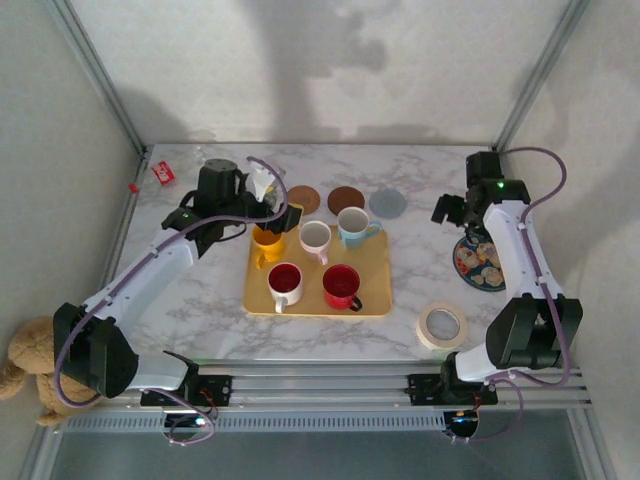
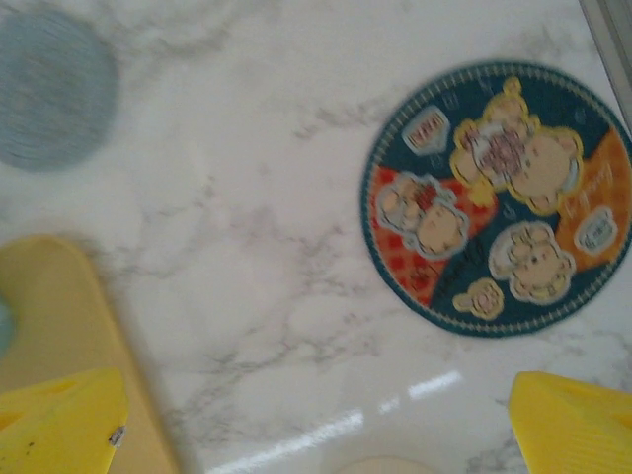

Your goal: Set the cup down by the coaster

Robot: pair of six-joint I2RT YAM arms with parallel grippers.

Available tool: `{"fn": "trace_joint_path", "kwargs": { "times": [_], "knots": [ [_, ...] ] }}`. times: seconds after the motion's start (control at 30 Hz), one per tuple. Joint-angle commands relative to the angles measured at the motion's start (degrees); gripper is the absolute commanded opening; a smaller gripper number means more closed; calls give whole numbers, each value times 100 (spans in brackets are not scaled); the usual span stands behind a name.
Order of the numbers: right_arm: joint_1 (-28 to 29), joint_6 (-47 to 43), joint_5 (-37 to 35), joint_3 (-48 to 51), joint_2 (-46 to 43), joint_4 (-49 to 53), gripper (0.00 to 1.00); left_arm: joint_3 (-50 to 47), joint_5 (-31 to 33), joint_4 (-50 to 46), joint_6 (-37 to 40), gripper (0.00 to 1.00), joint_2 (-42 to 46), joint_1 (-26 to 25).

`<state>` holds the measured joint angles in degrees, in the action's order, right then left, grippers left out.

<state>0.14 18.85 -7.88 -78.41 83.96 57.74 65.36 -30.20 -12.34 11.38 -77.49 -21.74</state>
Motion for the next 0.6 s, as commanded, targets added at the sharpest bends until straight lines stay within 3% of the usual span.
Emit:
{"fn": "trace_joint_path", "kwargs": {
  "times": [0.0,0.23,0.57],
  "knots": [
    [-198,168,-2,424,-94,107,99,-307,-96,175,-36,100,189,-157],
    [-711,327,309,1130,-19,-253,92,-823,-142,527,-217,100,232,-373],
    [-785,718,402,1213,771,-862,87,-1096,-232,826,-263,100,71,-402]
  ]
}}
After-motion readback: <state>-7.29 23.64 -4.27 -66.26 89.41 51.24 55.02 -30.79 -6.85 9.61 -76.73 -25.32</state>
